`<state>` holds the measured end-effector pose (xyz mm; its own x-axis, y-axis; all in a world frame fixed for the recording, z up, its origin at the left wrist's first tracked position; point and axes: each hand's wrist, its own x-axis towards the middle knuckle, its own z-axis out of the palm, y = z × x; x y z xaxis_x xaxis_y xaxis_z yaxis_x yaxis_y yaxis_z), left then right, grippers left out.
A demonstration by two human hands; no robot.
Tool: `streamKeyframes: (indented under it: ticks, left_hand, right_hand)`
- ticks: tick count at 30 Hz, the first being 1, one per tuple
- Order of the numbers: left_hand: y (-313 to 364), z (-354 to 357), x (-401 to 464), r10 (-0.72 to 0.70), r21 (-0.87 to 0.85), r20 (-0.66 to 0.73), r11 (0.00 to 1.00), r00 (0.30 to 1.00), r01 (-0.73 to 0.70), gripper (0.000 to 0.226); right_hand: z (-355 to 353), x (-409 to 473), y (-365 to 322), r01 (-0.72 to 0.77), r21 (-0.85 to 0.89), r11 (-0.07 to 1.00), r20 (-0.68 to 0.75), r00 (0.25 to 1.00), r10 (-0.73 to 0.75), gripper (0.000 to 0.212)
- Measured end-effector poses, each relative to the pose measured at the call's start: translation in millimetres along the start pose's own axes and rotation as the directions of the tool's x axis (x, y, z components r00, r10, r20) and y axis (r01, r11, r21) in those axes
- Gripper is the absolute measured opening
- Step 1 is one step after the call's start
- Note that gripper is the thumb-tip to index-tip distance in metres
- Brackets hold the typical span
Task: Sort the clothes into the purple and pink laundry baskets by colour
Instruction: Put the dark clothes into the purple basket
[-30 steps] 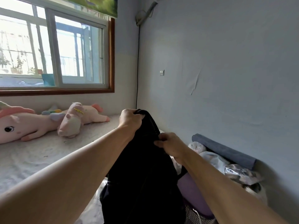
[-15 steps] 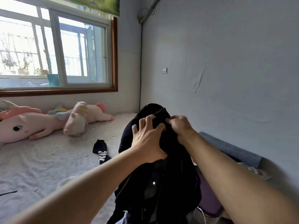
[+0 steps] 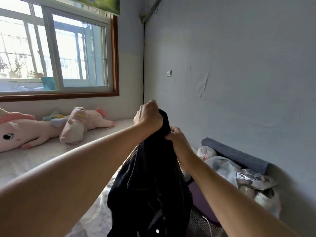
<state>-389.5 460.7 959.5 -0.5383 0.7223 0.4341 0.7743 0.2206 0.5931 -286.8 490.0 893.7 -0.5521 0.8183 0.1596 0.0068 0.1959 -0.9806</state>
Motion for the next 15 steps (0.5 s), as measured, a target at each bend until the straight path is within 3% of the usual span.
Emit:
streamKeyframes:
  ticks: [1, 4, 7, 9, 11, 15]
  left_hand:
    - [-1.9, 1.8, 1.1, -0.006, 0.005, -0.003, 1.0, 1.0, 0.006, 0.022]
    - [-2.2, 5.2, 2.9, -0.01, 0.024, -0.005, 1.0, 1.0, 0.01, 0.022]
    - [-3.7, 0.8, 6.6, 0.008, 0.023, -0.023, 1.0, 1.0, -0.008, 0.025]
    - [-9.5, -6.9, 11.0, 0.029, 0.041, -0.041, 0.999, 0.999, -0.027, 0.029]
    - [-18.8, -13.8, 13.7, 0.05, 0.091, -0.048, 0.995, 0.998, -0.046, 0.032]
    - [-43.9, -18.6, 13.1, 0.097, 0.287, -0.056, 0.955, 0.994, -0.077, 0.031]
  right_hand:
    - [2.2, -3.6, 1.7, 0.004, -0.085, 0.996, -0.012, 1.0, -0.005, 0.039]
    - [16.7, -7.3, 11.1, 0.061, -0.495, 0.867, -0.12, 0.983, -0.138, 0.031]
    - [18.4, -0.8, 27.7, -0.086, -0.744, 0.663, -0.263, 0.949, -0.172, 0.029]
    - [6.3, 4.0, 33.9, -0.2, -0.836, 0.511, -0.317, 0.936, -0.152, 0.029]
    - [-8.1, 9.9, 36.1, -0.244, -0.87, 0.428, -0.334, 0.931, -0.147, 0.033]
    - [-26.7, 21.5, 27.4, -0.246, -0.832, 0.498, -0.343, 0.932, -0.112, 0.021]
